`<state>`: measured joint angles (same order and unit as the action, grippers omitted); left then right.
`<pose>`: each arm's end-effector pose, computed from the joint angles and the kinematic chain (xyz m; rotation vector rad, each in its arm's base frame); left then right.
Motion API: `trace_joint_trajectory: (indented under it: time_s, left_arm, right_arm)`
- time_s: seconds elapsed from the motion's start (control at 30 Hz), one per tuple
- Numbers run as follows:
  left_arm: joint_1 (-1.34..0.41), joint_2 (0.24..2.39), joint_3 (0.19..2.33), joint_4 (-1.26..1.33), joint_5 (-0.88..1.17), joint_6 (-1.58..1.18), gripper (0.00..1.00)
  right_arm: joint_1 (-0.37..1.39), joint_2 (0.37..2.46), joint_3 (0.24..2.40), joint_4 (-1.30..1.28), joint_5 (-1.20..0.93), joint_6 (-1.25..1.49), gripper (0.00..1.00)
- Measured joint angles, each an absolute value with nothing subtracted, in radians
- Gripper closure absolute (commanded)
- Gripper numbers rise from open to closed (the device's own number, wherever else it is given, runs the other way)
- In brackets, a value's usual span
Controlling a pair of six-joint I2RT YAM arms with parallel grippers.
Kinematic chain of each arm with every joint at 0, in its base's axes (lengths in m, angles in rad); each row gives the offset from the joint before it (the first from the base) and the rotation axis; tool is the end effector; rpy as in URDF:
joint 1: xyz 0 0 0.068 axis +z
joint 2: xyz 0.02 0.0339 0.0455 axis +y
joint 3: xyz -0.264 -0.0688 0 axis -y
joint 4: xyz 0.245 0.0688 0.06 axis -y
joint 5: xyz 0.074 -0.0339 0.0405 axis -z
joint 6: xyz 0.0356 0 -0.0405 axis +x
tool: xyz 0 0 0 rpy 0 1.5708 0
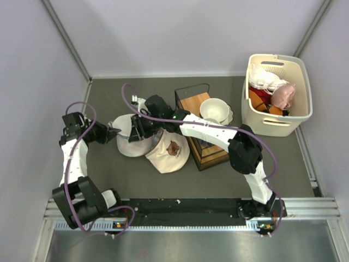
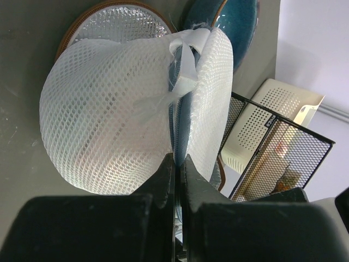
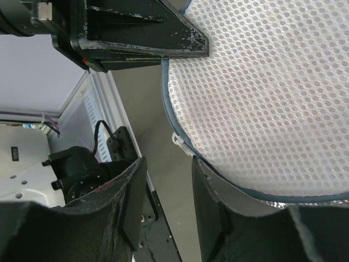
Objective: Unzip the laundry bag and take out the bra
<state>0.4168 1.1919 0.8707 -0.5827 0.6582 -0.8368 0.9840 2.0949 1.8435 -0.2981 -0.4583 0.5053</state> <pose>0.2255 0.0760 0.2581 -1.2015 2.1527 -0.9945 0.2608 0.4206 0.2839 -0.8573 2.2151 1.2981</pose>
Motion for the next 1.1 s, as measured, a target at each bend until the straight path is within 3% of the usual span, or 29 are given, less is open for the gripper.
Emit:
trace_joint_trajectory:
  time_s: [0.47, 0.63, 1.1]
  left_arm:
    - [0.417, 1.165, 0.871, -0.581, 0.657, -0.844, 1.0]
    - [0.417, 1.154, 0.871, -0.574, 0.656, -0.852, 1.0]
    - [0.417, 1.13, 0.856, -0.542, 0.64, -0.872, 1.0]
  right_arm:
    - [0.991, 2.095, 1.787, -0.217, -0.465, 0.556, 0.59]
    - [0.994, 2.095, 1.786, -0.191, -0.462, 0.575, 0.5]
    - [1.003, 2.095, 1.728, -0.093, -0.426, 0.615, 0.52]
